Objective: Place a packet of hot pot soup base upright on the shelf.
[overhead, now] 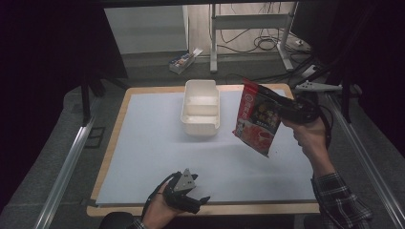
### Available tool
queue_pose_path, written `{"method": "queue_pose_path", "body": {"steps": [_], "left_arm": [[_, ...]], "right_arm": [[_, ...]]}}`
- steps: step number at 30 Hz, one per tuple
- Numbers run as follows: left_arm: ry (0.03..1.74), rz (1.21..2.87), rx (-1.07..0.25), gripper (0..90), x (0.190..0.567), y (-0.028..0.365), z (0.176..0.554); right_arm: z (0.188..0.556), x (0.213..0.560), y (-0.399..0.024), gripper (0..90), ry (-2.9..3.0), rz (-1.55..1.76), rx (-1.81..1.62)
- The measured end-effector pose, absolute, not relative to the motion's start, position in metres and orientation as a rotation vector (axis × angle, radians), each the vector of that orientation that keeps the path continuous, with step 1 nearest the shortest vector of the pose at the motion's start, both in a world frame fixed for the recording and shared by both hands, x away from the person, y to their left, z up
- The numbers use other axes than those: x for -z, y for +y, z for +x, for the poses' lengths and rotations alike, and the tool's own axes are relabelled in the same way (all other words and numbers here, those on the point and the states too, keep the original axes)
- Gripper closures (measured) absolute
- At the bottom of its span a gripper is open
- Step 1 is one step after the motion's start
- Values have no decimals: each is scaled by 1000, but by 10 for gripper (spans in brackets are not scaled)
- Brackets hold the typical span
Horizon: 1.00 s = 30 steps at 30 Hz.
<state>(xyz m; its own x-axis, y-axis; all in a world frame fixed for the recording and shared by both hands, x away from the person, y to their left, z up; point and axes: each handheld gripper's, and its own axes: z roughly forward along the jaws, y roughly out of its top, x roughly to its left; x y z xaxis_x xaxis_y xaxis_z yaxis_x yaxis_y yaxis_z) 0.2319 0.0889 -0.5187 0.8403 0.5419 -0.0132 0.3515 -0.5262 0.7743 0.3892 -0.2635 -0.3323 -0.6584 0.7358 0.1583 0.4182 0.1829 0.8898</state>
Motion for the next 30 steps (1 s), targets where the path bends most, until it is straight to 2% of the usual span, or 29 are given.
{"method": "queue_pose_path", "body": {"steps": [13, 21, 30], "left_arm": [[702, 2134, -262, 134, 516, 102, 227], [690, 2114, -257, 131, 514, 106, 219], [717, 2116, -249, 86, 515, 111, 217]], "right_arm": [[413, 308, -248, 672, 2133, 1090, -1513], [433, 292, -224, 671, 2134, 1056, -1543], [452, 293, -202, 670, 2161, 1073, -1559]]}}
